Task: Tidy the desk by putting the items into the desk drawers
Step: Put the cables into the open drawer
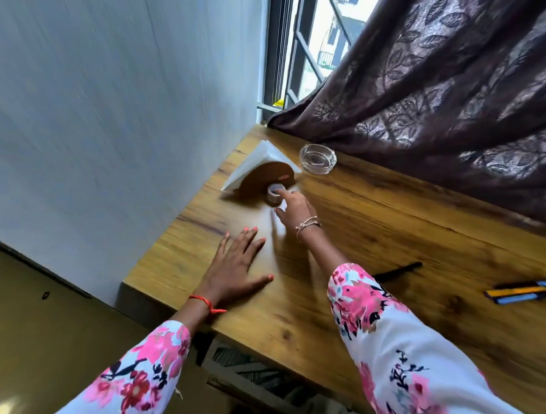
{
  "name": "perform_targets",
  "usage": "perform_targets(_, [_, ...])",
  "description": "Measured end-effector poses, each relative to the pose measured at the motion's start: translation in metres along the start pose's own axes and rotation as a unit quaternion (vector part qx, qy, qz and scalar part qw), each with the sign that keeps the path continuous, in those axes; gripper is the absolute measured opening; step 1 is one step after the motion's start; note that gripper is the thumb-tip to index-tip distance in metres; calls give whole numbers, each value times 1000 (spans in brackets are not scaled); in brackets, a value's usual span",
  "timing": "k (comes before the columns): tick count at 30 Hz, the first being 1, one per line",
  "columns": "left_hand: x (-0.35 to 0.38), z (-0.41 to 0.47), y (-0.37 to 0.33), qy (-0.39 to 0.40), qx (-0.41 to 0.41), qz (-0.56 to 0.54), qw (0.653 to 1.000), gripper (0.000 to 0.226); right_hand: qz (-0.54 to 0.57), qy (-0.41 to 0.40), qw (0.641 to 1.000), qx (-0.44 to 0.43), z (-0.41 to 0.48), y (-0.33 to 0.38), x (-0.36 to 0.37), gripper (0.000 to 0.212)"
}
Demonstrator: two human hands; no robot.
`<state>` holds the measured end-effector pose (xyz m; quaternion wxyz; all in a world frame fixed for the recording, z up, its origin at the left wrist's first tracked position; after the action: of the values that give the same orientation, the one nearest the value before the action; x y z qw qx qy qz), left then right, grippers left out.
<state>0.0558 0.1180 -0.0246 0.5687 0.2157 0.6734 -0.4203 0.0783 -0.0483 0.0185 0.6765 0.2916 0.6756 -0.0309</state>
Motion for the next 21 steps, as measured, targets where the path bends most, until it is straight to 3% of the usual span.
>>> perform_targets(7, [3, 1, 2, 2, 4, 17, 1000, 82, 1, -7, 1000, 19, 8, 6, 9, 43])
perform_targets(11, [2, 1, 2, -2, 4, 15, 1000, 83, 10, -28, 999, 35, -4, -2, 8, 26])
perform_targets(16, [2, 2, -1, -7, 4, 21, 1000, 96, 52, -30, 997, 49, -27, -23, 10, 20])
perform_targets(18, [2, 0, -2, -10, 6, 29, 1000, 97, 77, -52, 994, 48, -35, -26, 7, 21])
perform_targets(21, [2, -3, -4, -12, 3, 19, 1000, 97, 114, -64, 991, 6, -39, -13, 3, 40])
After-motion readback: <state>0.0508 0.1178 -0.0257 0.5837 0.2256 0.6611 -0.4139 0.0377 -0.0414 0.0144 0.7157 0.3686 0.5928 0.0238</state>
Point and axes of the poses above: each hand's wrist, its own z-axis towards the middle knuckle, its own x-axis out of the palm, y = z × x, the point moved 6 cm from there along z, towards the middle knuckle, and after that the axes turned 1 degree about -z, right-handed, at the moved point
